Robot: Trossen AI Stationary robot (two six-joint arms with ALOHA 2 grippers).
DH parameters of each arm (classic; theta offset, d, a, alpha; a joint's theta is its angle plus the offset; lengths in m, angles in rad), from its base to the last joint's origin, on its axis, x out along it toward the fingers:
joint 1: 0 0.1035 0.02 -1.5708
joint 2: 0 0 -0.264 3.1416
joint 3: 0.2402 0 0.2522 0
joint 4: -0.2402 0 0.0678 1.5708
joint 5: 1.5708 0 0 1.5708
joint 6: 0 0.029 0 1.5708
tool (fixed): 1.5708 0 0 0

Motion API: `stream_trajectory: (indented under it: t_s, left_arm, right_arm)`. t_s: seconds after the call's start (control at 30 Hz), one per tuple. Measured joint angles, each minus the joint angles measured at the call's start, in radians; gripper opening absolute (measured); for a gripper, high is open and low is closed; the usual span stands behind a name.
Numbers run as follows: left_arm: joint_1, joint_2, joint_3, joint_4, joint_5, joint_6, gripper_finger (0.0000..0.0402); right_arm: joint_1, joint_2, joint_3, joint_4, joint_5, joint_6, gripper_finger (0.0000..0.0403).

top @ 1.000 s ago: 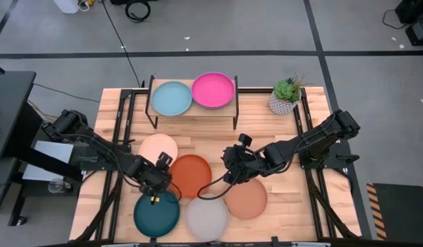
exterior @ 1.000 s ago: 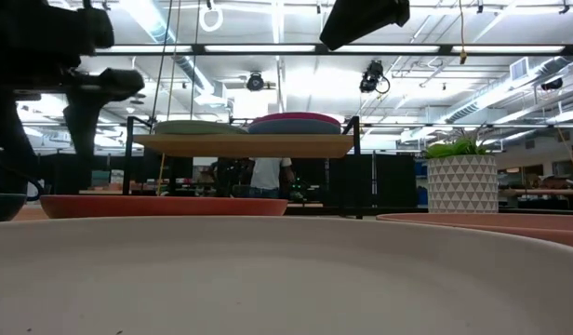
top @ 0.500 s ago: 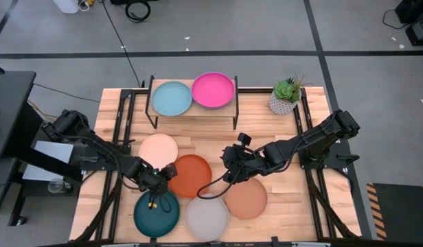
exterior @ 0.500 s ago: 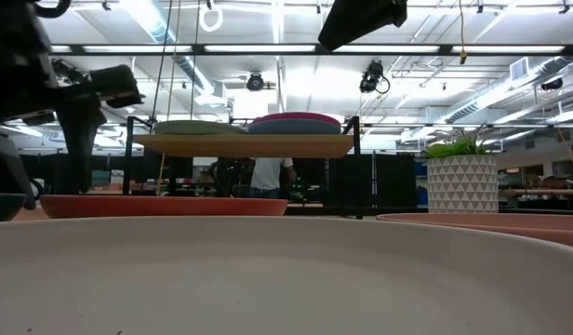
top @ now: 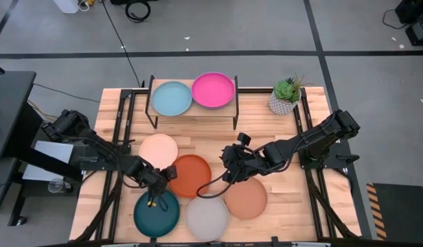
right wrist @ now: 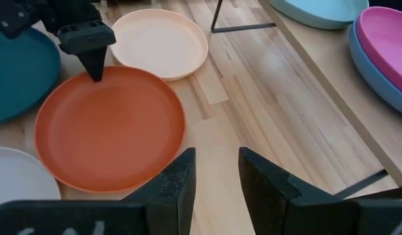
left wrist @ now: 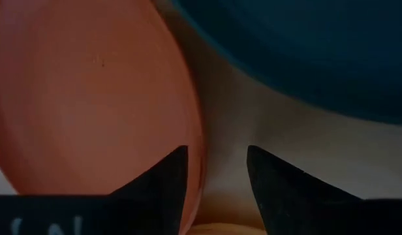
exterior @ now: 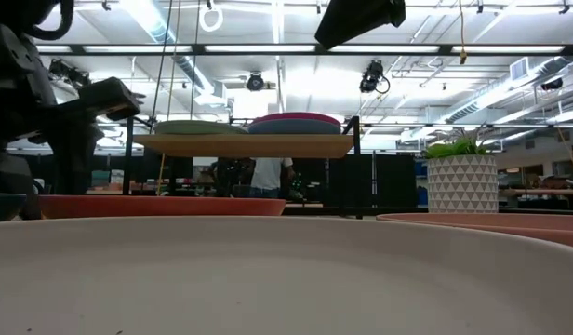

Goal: Place and stack plates onto a shelf
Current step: Stack the orange plate on top of the pink plate on the shelf

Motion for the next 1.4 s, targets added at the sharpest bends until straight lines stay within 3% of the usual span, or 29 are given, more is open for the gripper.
stream_trajectory:
  t_s: [0.37,0.53,0.67,0.77,0.97,1.17,1.4]
  left_arm:
    - [0.029,0.0,0.0,0.022,0.009,0.038,0.0112]
    - [0.029,0.0,0.0,0.03,0.009,0.047,0.0068]
    - [0.038,0.0,0.001,0.055,0.024,-0.01,0.0023]
    - [0.057,0.0,0.027,0.034,0.055,-0.072,0.0014]
    - [0.052,-0.015,0.167,-0.133,0.047,-0.155,0.0015]
    - [0.049,-0.017,0.402,-0.409,0.046,-0.272,0.0015]
    - [0.162,-0.035,0.615,-0.55,0.042,-0.268,0.0015]
  right_arm:
    - [0.0,0.0,0.0,0.011,0.0,-0.008,0.0123]
    - [0.0,0.0,0.0,0.011,0.0,-0.01,0.0123]
    - [0.0,0.0,0.0,0.011,0.0,-0.01,0.0123]
    - [0.006,0.0,0.0,0.005,0.0,-0.01,0.0123]
    - [0.034,0.0,0.0,-0.061,0.026,0.036,0.0123]
    - [0.073,-0.004,0.0,-0.202,0.055,0.171,0.0123]
    - [0.134,-0.006,-0.001,-0.295,0.093,0.295,0.0123]
